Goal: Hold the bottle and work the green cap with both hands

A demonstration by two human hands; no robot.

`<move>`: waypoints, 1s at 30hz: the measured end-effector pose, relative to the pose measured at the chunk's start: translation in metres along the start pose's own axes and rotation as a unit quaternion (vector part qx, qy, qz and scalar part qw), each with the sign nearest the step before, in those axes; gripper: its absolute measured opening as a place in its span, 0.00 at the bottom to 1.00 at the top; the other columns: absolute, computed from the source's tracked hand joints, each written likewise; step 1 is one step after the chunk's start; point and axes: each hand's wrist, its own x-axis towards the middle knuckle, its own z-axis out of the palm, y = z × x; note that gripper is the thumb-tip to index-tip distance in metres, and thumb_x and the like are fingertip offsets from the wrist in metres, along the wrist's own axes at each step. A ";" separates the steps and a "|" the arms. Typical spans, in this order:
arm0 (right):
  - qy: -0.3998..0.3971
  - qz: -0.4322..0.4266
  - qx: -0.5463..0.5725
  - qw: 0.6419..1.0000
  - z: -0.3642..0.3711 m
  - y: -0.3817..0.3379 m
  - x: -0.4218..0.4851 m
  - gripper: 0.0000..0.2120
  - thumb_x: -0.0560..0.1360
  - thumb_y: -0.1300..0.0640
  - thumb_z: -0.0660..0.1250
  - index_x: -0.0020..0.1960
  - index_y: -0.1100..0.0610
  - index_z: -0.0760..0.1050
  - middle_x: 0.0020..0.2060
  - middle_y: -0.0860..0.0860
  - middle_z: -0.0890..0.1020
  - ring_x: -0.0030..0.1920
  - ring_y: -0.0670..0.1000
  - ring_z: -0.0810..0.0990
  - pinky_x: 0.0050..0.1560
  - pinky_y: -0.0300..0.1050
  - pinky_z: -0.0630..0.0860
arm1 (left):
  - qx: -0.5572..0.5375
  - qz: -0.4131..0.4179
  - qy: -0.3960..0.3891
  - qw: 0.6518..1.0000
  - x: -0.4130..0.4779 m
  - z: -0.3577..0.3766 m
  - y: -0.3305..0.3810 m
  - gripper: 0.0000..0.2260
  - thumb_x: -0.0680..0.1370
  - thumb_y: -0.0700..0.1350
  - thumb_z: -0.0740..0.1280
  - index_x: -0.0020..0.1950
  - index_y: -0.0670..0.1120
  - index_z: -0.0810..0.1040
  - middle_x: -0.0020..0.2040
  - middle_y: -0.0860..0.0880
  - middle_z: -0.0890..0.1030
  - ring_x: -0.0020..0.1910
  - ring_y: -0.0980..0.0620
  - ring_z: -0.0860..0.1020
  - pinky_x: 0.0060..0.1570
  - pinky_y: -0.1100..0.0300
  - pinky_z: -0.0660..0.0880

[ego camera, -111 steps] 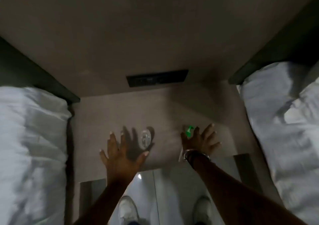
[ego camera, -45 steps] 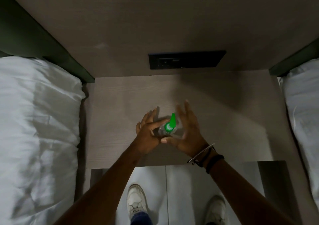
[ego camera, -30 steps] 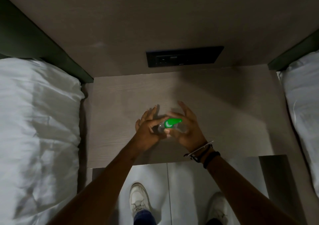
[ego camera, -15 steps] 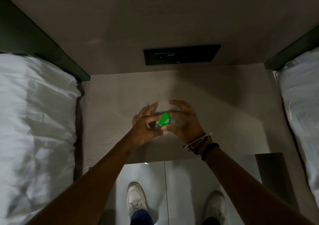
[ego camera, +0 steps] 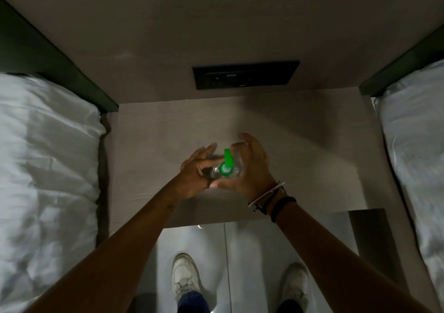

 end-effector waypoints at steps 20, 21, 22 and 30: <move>0.066 0.010 0.029 0.997 0.002 -0.001 0.002 0.23 0.55 0.45 0.80 0.43 0.55 0.77 0.61 0.55 0.76 0.63 0.56 0.72 0.61 0.63 0.69 | -0.023 -0.024 -0.043 0.999 0.004 -0.004 0.002 0.30 0.67 0.46 0.76 0.67 0.56 0.71 0.76 0.59 0.54 0.77 0.53 0.46 0.76 0.41 0.46; 0.055 0.020 0.036 0.998 0.004 -0.002 0.002 0.28 0.54 0.43 0.80 0.48 0.54 0.75 0.64 0.55 0.72 0.65 0.56 0.70 0.63 0.63 0.69 | -0.014 -0.021 -0.043 0.999 0.004 -0.003 0.002 0.29 0.68 0.45 0.75 0.67 0.55 0.71 0.78 0.56 0.54 0.77 0.52 0.46 0.76 0.41 0.46; 0.032 0.028 0.058 0.997 0.004 -0.001 0.001 0.34 0.54 0.42 0.80 0.54 0.53 0.73 0.68 0.55 0.68 0.68 0.56 0.66 0.65 0.62 0.67 | -0.006 -0.019 -0.043 0.999 0.004 -0.003 0.001 0.29 0.68 0.44 0.75 0.68 0.54 0.71 0.78 0.54 0.55 0.78 0.51 0.47 0.76 0.42 0.47; 0.046 -0.002 0.055 0.997 0.005 0.004 0.000 0.19 0.58 0.55 0.81 0.43 0.60 0.77 0.58 0.58 0.78 0.61 0.59 0.74 0.58 0.63 0.72 | -0.029 -0.008 -0.045 0.999 0.009 -0.001 -0.006 0.33 0.65 0.45 0.77 0.66 0.61 0.69 0.78 0.54 0.56 0.78 0.52 0.47 0.76 0.41 0.46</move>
